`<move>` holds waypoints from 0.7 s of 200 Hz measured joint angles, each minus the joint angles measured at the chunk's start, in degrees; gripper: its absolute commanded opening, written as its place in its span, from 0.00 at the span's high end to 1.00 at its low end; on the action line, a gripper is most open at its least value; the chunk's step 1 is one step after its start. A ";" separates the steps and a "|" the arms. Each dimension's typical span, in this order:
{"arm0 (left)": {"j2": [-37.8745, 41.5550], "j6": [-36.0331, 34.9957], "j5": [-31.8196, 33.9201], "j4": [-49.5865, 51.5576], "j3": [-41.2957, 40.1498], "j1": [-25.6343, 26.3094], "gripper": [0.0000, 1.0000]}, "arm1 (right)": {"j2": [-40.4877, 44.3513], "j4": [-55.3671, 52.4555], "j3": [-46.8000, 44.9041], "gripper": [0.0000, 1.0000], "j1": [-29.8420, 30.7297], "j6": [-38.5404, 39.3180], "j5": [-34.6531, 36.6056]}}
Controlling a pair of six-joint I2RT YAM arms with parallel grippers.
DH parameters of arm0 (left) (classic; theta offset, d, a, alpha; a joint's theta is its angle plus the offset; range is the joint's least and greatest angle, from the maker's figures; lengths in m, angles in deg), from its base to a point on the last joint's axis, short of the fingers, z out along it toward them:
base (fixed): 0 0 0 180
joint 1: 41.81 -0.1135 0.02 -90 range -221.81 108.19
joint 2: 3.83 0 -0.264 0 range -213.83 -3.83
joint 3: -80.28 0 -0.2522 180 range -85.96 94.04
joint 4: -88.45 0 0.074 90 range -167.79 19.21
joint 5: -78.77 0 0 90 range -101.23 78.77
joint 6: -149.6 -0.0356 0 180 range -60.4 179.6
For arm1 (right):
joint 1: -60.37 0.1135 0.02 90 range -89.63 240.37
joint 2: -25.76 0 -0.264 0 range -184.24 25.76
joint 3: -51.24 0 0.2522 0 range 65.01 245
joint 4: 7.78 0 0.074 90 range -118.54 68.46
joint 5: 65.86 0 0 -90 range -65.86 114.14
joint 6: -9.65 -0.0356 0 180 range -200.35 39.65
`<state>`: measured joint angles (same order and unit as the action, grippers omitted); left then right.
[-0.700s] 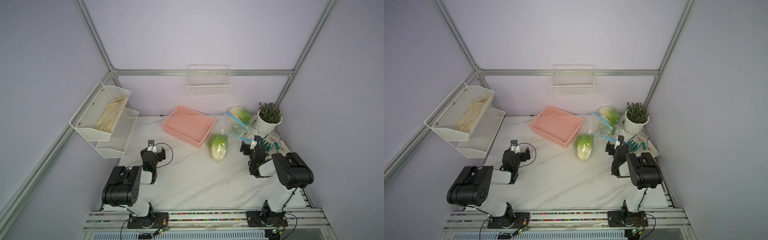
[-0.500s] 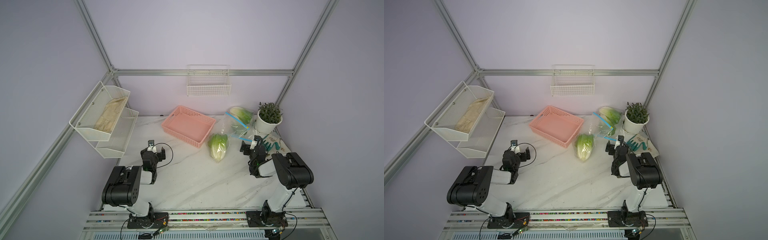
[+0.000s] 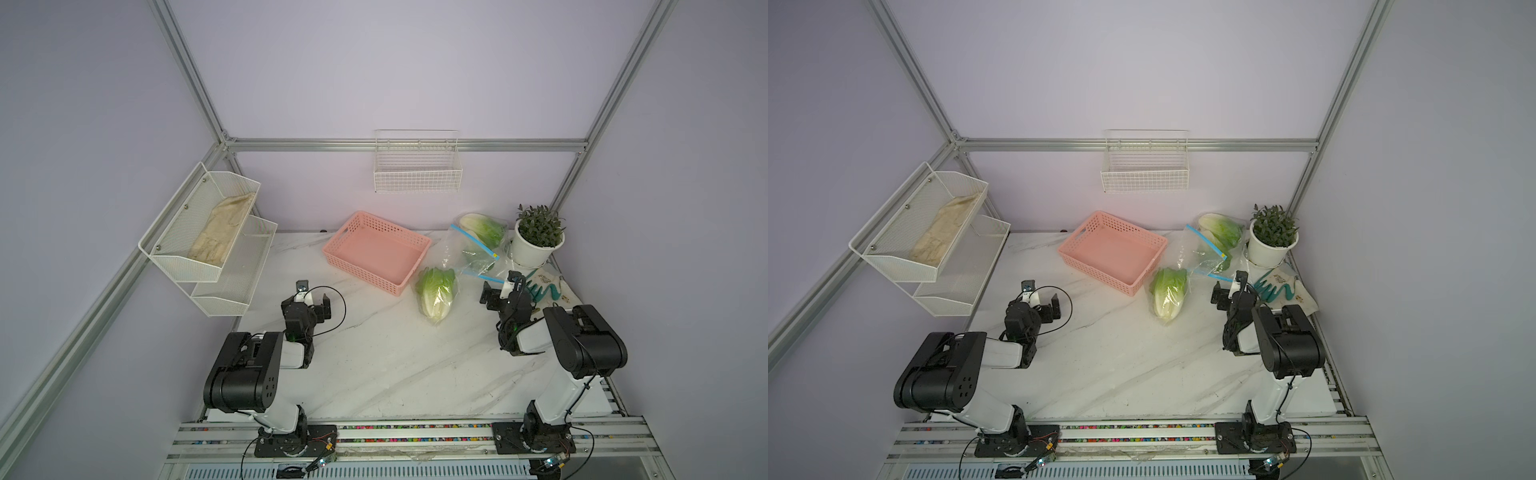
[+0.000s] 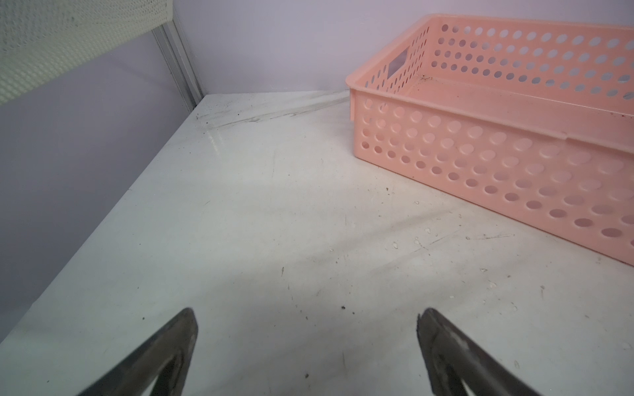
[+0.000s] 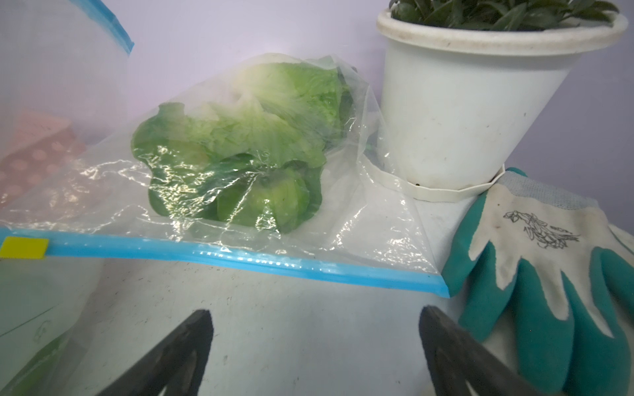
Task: Open the zip-top bag and take out the chinese cabbages
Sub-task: Move the basket to the center of the board.
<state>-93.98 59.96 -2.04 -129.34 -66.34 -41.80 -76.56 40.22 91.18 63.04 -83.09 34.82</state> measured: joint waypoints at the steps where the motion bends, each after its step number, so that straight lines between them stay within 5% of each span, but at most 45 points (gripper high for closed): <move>1: 0.00 0.00 0.02 0.00 0.00 0.00 0.00 | 0.00 0.00 0.00 0.03 0.00 0.00 0.00; 66: 4.92 -0.68 -0.68 3.87 0.00 0.02 0.00 | 0.74 -0.09 -0.35 0.03 0.00 0.00 0.09; 109: 19.37 -3.21 -0.83 11.23 1.36 4.57 0.00 | 14.27 -7.32 -0.55 0.03 0.00 -0.74 -0.13; 140: 19.93 -6.25 -1.33 19.65 9.55 11.98 0.00 | 23.82 -15.08 0.79 0.03 0.00 -3.41 -3.30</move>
<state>-74.05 53.71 -3.38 -109.69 -56.79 -29.82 -52.74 25.14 91.97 63.04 -86.50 31.52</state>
